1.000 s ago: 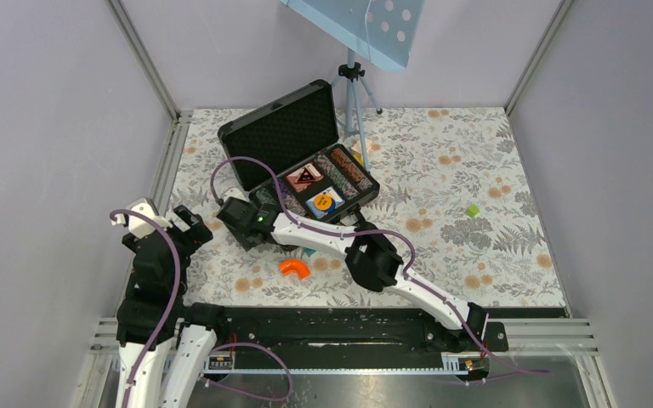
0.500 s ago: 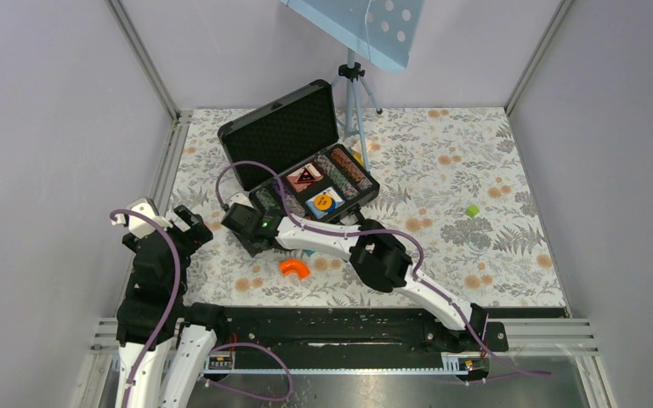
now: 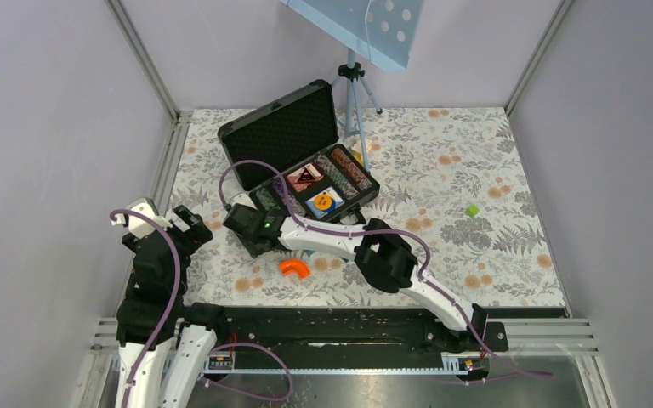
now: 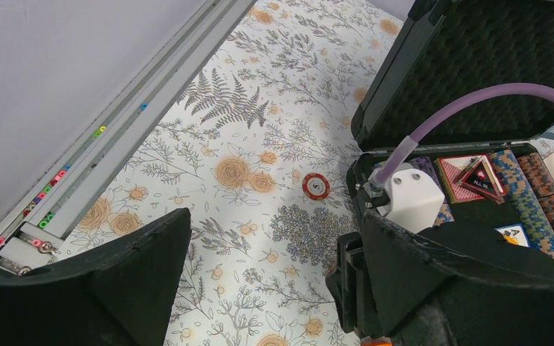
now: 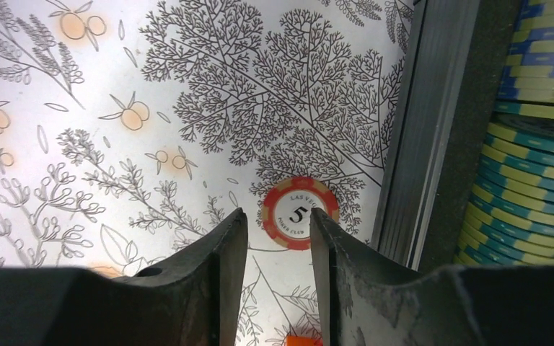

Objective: Pack up texas hold em set

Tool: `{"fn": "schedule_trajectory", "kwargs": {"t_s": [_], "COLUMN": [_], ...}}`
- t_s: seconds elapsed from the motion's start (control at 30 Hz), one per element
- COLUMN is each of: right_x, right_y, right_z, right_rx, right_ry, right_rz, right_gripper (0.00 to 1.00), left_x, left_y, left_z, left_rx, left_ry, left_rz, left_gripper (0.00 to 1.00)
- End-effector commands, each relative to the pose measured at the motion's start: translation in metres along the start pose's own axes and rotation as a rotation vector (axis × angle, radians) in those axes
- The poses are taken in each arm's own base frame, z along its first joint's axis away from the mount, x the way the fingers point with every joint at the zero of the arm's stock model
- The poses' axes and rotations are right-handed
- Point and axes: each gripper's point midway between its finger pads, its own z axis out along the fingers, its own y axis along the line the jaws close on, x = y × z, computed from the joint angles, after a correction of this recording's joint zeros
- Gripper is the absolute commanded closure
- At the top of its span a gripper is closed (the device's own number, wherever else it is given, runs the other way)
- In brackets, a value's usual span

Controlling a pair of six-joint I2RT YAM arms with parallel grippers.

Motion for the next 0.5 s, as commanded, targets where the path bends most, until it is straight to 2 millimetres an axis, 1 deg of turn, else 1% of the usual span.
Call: {"fn": "schedule_trajectory", "kwargs": {"t_s": [0.0,0.13,0.23,0.33,0.47], "right_x": [-0.028,-0.034,-0.031,-0.023,-0.012], "right_y": [0.011,0.013,0.010,0.004,-0.009], "right_z": [-0.042,-0.050,-0.049,-0.040,-0.028], "right_rx": [-0.058,-0.070,-0.060,-0.023,0.046], "right_ry": [-0.062,-0.077,-0.071,-0.060,-0.033], "right_rz": [0.038,0.046,0.049,0.051,0.048], "right_gripper": [0.55,0.55,0.52,0.43,0.39], "left_x": [-0.012,-0.012,-0.012,-0.012,-0.012], "left_y": [-0.001,0.000,0.000,-0.001,-0.001], "left_z": [0.000,0.000,0.000,0.000,0.000], "left_rx": [-0.001,-0.001,-0.002,-0.001,0.001], "left_ry": [-0.051,-0.053,-0.051,-0.051,-0.051], "left_rz": [-0.016,-0.017,-0.014,-0.014,-0.014], "left_gripper": [0.13,0.13,0.13,0.13,0.13]}}
